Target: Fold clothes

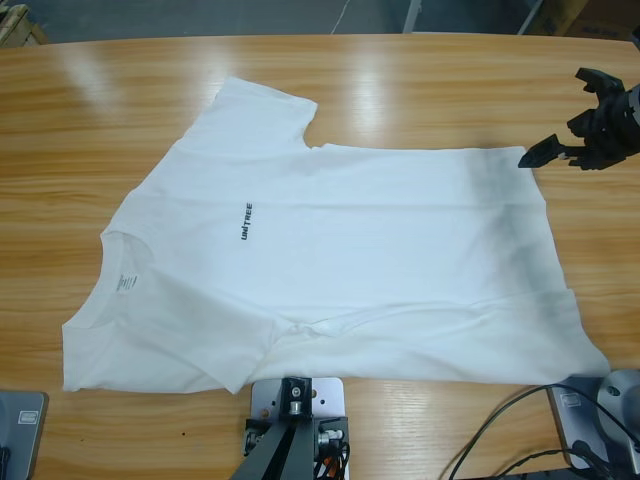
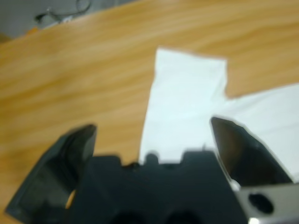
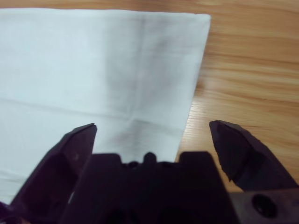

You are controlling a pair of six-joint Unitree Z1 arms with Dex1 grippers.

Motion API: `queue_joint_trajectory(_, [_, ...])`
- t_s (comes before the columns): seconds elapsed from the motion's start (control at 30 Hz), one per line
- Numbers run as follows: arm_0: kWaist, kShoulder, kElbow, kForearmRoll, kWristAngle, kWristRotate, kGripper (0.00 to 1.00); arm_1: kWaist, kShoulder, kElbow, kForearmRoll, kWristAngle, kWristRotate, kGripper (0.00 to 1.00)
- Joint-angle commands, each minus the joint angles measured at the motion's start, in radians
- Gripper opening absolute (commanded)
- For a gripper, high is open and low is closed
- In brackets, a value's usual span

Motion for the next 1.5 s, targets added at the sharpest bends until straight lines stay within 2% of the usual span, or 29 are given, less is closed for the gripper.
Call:
queue_joint_trajectory(0.03, [0.121,-0.315,0.657,-0.513,-0.041,0.006,0.954,0.031,-0.018,0.026,0.01,-0.013,-0.013,0.991])
queue_joint_trajectory(0.07, [0.153,-0.29,0.654,-0.577,-0.129,-0.011,0.954,0.043,-0.02,0.026,0.011,-0.015,-0.013,0.991])
queue_joint_trajectory(0.17, [0.276,-0.183,0.71,-0.792,-0.558,-0.164,0.946,0.052,-0.032,0.027,0.02,-0.018,-0.013,0.987])
queue_joint_trajectory(0.33, [0.321,-0.055,0.948,-1.121,-0.753,-0.202,0.945,0.052,-0.045,0.026,0.028,-0.023,-0.025,0.987])
queue_joint_trajectory(0.4, [0.333,-0.007,0.995,-1.219,-0.778,-0.202,0.945,0.052,-0.035,0.026,0.027,-0.023,-0.027,0.987])
queue_joint_trajectory(0.53, [0.333,0.114,0.919,-1.228,-0.765,-0.227,0.941,0.052,-0.019,0.015,0.025,-0.025,-0.027,0.987])
queue_joint_trajectory(0.7, [0.342,0.206,0.84,-1.184,-0.765,-0.22,0.949,0.052,-0.013,0.015,0.025,-0.026,-0.039,0.987])
queue_joint_trajectory(0.93, [0.338,0.269,0.773,-1.013,-0.7,-0.165,1.0,0.052,0.023,0.01,0.011,-0.027,-0.04,0.987])
queue_joint_trajectory(1.5, [0.313,0.407,0.606,-0.885,-0.733,-0.066,1.0,0.05,0.08,0.003,-0.008,-0.046,-0.043,0.987])
